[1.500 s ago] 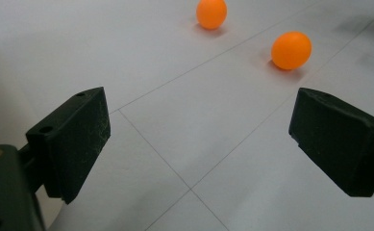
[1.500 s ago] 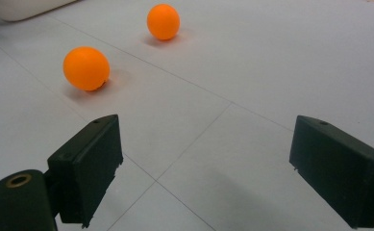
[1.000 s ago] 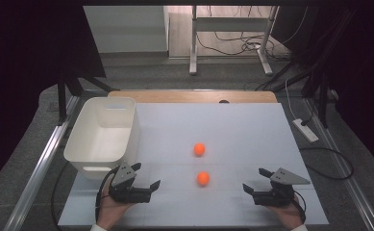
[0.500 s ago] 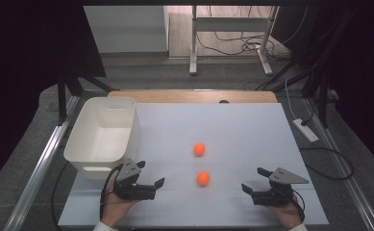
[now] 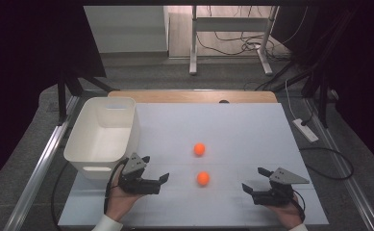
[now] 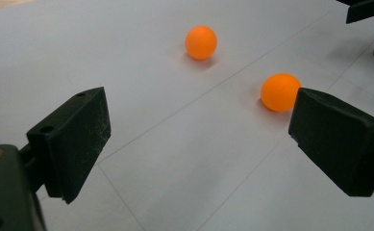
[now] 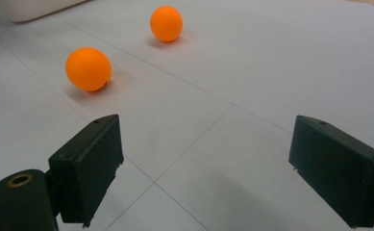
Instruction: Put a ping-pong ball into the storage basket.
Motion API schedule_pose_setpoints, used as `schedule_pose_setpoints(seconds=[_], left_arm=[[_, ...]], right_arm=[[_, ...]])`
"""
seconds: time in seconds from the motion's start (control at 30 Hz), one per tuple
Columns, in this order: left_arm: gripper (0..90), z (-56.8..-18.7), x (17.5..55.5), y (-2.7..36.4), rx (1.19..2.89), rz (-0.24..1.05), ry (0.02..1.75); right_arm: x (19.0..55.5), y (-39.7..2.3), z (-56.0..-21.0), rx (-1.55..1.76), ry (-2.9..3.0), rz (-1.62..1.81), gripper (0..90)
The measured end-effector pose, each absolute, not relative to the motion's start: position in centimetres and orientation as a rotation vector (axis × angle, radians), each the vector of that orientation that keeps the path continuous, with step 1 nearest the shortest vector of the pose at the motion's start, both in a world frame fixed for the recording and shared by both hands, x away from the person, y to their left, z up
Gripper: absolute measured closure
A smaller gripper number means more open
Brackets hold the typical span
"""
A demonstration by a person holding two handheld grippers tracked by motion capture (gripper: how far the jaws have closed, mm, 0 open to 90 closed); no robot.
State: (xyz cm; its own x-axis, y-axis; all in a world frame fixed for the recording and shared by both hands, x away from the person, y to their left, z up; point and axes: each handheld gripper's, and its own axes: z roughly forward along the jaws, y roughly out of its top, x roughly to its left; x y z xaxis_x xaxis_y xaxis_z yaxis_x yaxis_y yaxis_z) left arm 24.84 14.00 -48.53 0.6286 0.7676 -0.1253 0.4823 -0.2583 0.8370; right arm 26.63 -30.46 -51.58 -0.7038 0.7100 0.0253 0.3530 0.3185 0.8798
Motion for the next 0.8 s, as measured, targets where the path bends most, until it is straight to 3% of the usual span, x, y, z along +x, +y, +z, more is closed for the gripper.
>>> schedule_pose_setpoints(seconds=[0.8], left_arm=[[8.3, -47.3, 27.0, 12.2, 1.939, 0.363, 0.954]], right_arm=[[26.8, -30.4, -51.7, 0.961, 2.226, 1.336, 11.5]])
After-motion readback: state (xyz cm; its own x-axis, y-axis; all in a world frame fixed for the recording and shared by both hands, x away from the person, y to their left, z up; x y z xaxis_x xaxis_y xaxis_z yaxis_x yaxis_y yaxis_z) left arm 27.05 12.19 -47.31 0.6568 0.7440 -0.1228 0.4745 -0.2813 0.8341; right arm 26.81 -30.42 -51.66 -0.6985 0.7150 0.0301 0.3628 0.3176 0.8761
